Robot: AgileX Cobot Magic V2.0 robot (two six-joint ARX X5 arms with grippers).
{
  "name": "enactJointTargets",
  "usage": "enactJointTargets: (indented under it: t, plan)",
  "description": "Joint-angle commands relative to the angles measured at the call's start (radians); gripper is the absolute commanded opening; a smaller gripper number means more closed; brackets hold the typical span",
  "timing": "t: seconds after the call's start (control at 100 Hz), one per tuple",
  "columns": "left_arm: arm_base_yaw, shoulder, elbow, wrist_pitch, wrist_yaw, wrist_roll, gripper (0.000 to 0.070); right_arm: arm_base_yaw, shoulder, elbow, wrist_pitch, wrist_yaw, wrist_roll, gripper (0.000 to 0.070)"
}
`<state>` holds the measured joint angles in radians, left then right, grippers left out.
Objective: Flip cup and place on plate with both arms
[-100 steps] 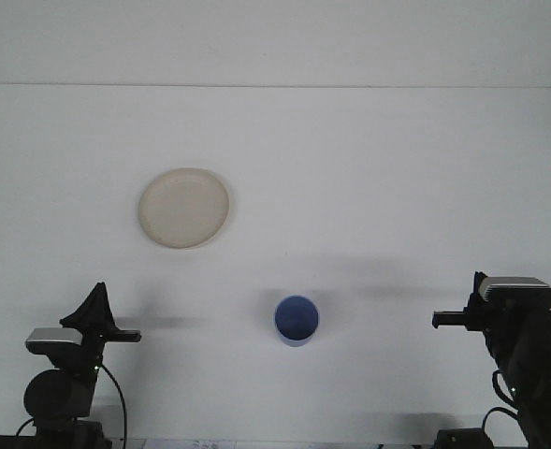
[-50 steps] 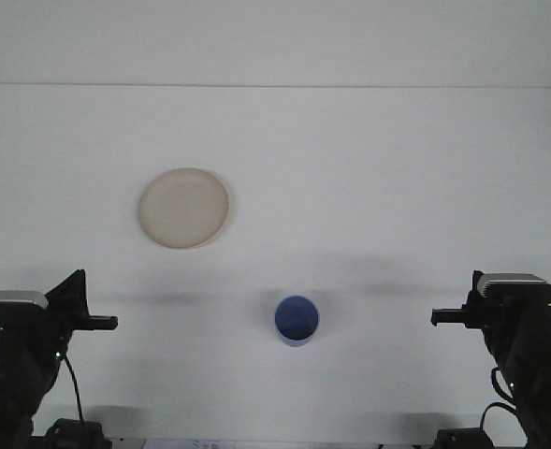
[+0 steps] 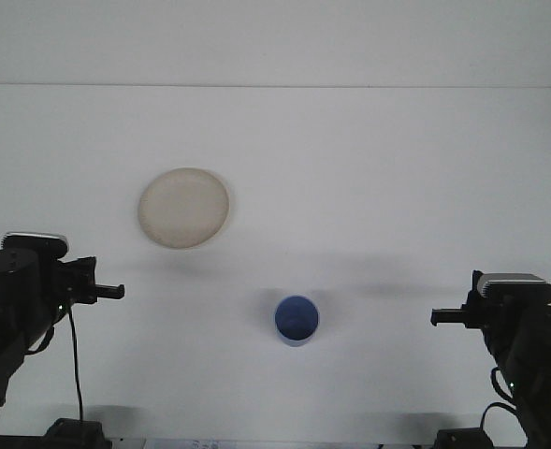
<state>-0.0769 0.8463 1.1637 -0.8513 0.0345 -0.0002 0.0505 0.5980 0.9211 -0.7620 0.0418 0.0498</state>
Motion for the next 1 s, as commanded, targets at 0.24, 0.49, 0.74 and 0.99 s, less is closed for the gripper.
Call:
enactJointTargets:
  t: [0.24,0.49,0.74,0.99]
  plan:
    - [-0.037,0.127,0.019,-0.053,0.185,-0.055,0.0347,0.0,0.006,0.009,0.014,0.002,0.005,0.0007]
    - [-0.229,0.267,0.021,0.003,0.259,-0.095,0.0382,0.0,0.006,0.009,0.014,0.004,0.002,0.0007]
    - [-0.48,0.429,0.039,0.137,0.31,-0.147,0.0382,0.0,0.006,0.009,0.015,0.004,0.002,0.0007]
    - [-0.63,0.621,0.193,0.145,0.296,-0.119,0.0382,0.0,0.006,0.009,0.015,0.004,0.002,0.0007]
